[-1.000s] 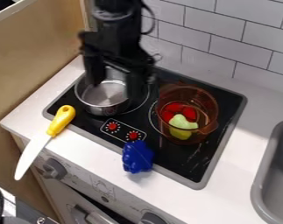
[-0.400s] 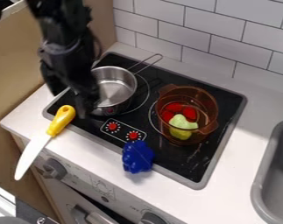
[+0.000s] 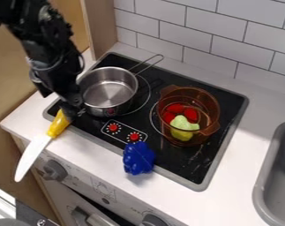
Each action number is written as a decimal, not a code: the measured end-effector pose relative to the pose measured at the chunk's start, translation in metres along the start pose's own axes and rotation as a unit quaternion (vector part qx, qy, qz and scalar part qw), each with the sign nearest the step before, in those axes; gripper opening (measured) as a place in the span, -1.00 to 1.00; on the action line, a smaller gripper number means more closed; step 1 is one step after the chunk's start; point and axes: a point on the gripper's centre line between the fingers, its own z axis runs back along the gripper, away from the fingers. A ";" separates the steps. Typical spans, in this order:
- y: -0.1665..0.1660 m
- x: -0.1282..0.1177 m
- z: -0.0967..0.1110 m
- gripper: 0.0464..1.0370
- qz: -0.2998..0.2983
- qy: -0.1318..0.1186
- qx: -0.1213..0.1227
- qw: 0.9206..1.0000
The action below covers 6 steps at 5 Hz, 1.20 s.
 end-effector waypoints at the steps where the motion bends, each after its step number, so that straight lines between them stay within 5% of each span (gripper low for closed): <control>1: 0.006 -0.004 -0.009 0.92 0.004 -0.008 -0.001 1.000; 3: 0.001 -0.010 -0.026 0.92 0.005 -0.010 -0.052 0.999; 5: 0.001 -0.011 -0.043 0.84 0.021 -0.036 -0.063 0.997; 6: -0.004 -0.013 -0.042 0.32 0.029 -0.020 -0.074 0.997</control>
